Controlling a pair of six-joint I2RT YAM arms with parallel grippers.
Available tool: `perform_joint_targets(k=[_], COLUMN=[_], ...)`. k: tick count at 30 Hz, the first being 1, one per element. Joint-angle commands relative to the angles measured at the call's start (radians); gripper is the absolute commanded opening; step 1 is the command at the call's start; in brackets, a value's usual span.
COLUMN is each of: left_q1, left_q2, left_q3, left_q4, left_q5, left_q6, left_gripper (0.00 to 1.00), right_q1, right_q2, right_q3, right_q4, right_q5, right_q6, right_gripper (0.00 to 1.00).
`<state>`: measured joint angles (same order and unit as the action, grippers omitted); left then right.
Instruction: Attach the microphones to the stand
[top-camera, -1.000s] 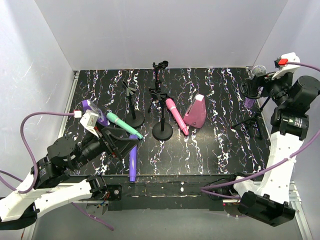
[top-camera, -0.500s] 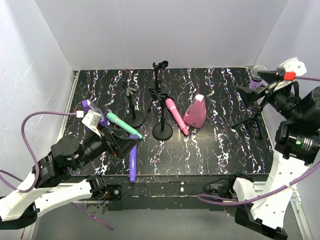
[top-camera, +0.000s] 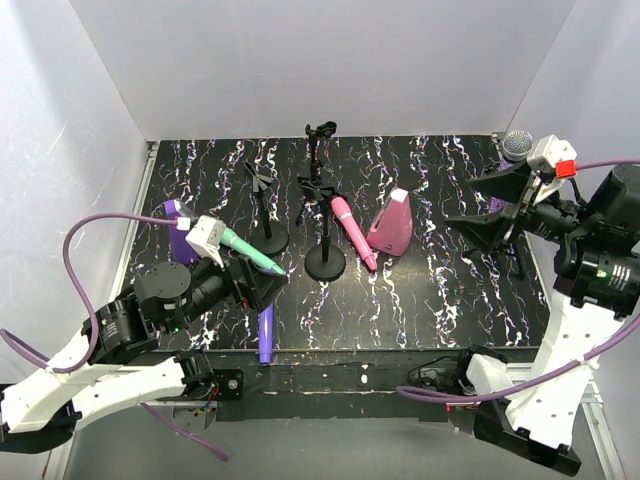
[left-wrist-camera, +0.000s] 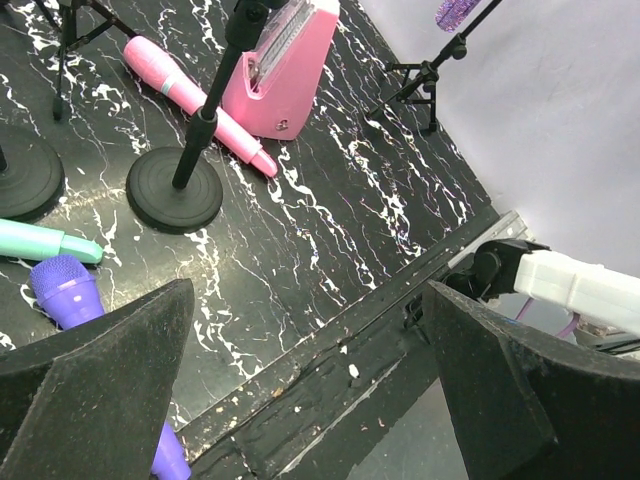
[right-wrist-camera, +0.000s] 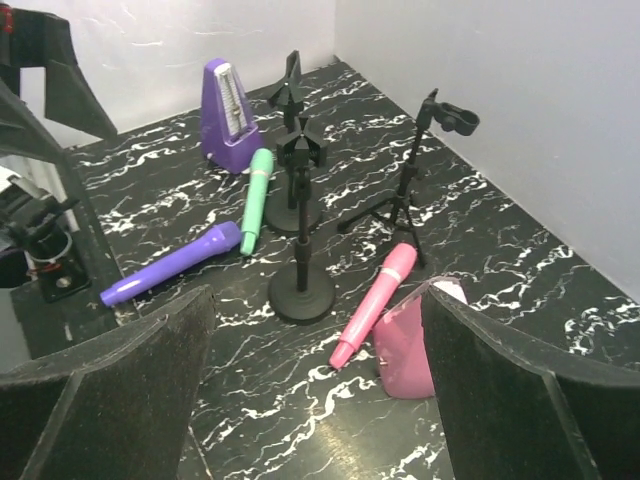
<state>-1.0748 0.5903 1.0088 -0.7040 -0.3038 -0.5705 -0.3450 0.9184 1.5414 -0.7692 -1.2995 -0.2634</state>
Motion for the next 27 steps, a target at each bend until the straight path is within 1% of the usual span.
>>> perform_joint_targets(k=[1,3,7,8,11,14,16,20,23,24,27], left_q1=[0.0,0.001,0.0,0.001,-0.001,0.001,0.001,0.001,0.001,0.0,-0.001], left_q2=[0.025,0.045,0.078,0.089,0.097,0.079,0.056,-0.012,-0.053,-0.064,-0.072], left_q3=[0.013,0.019,0.033,0.034,0.025,-0.021,-0.064,-0.159,-0.211,-0.219,-0.226], left_q4=[-0.026,-0.043,-0.071,-0.078,-0.101,-0.147,-0.176,-0.198,-0.196,-0.195,-0.196], left_q5=[-0.037,-0.049,-0.072,-0.081,-0.119,-0.176,-0.214,-0.254,-0.276,-0.284,-0.288], left_q6=[-0.008,-0.014,-0.026,-0.04,-0.078,-0.14,-0.195,-0.288,-0.333,-0.341,-0.347], left_gripper=[0.98,0.98,0.98,0.98,0.98,0.98,0.98,0.98,0.98,0.98,0.98], right_q1=[0.047,0.099,0.228,0.309,0.432,0.536,0.605,0.727,0.779,0.793,0.813], right_q2=[0.046,0.054,0.053,0.059,0.095,0.134,0.157,0.194,0.204,0.212,0.246], right_q3=[0.112,0.108,0.037,0.013,-0.01,-0.02,-0.036,-0.09,-0.148,-0.162,-0.182], right_q4=[-0.284,-0.334,-0.337,-0.346,-0.383,-0.423,-0.412,-0.32,-0.165,-0.084,0.054], right_q5=[-0.02,0.021,0.103,0.15,0.219,0.279,0.334,0.414,0.424,0.427,0.431], right_q6=[-0.195,-0.241,-0.267,-0.29,-0.341,-0.414,-0.445,-0.453,-0.41,-0.395,-0.353], right_gripper=[0.89,0.89,0.89,0.89,0.88,0.88,0.88,0.87,0.87,0.87,0.87])
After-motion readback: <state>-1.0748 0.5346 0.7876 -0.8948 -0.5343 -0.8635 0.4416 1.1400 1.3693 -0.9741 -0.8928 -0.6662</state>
